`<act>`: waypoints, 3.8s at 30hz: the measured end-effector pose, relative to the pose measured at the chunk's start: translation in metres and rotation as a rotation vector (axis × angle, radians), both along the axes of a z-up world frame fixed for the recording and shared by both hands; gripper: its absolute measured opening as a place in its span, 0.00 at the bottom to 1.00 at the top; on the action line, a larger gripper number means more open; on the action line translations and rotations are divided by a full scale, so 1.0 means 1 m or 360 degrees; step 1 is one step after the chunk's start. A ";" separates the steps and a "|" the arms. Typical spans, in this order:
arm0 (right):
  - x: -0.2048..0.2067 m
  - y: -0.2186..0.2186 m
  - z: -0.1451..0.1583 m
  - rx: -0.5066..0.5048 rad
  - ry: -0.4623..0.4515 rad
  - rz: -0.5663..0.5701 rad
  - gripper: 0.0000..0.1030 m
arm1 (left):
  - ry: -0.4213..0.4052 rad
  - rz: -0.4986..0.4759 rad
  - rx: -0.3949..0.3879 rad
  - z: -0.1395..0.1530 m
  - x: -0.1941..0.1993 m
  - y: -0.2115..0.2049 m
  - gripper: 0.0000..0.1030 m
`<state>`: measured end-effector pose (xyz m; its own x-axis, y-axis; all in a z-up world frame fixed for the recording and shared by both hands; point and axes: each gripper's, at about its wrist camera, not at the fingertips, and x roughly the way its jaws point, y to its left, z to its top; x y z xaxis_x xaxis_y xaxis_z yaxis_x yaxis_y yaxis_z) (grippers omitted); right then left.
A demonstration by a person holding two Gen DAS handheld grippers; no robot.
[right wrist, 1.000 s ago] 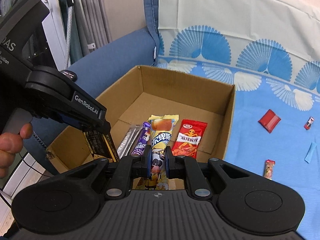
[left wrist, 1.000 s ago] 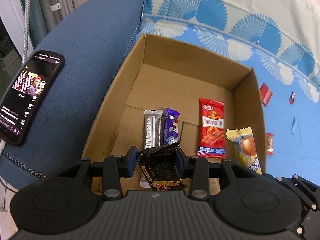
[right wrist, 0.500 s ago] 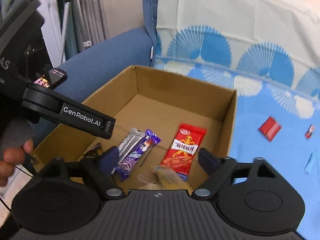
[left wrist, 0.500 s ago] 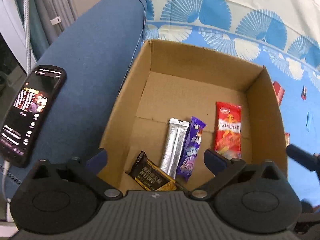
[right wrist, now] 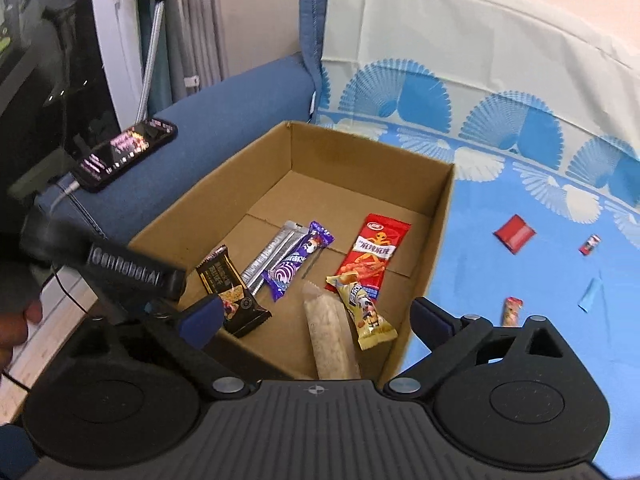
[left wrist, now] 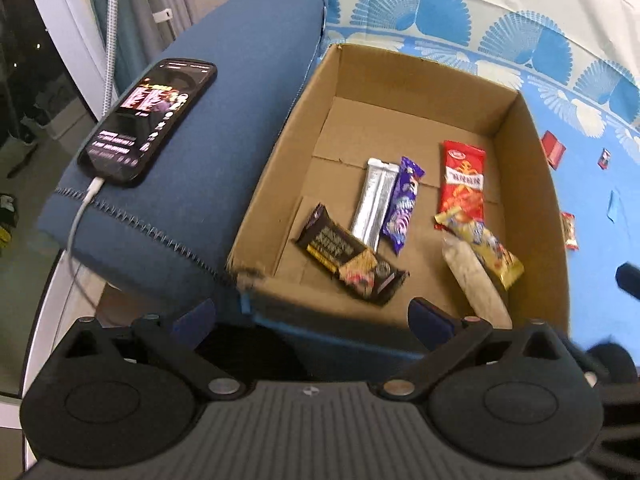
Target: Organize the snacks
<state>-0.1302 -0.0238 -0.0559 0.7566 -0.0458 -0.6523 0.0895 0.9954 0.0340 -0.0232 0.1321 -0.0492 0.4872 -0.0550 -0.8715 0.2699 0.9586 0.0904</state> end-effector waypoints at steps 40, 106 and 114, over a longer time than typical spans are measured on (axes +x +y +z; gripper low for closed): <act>-0.096 0.012 0.035 0.0008 -0.0244 -0.0090 0.98 | -0.0249 -0.0086 -0.0029 0.048 -0.087 0.001 1.00; 0.079 -0.404 -0.196 -0.0068 -0.0057 -0.0929 0.26 | 0.0223 -0.0645 0.0076 -0.173 0.076 -0.406 0.23; 0.057 -0.399 -0.160 0.0091 -0.0095 -0.0980 0.14 | 0.0241 -0.0660 -0.0104 -0.126 0.064 -0.384 0.22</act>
<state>-0.0728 -0.4229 -0.2162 0.6375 -0.4521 -0.6239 0.6433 0.7580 0.1081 0.0407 -0.2515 -0.1747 0.2795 -0.2760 -0.9196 0.6384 0.7688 -0.0367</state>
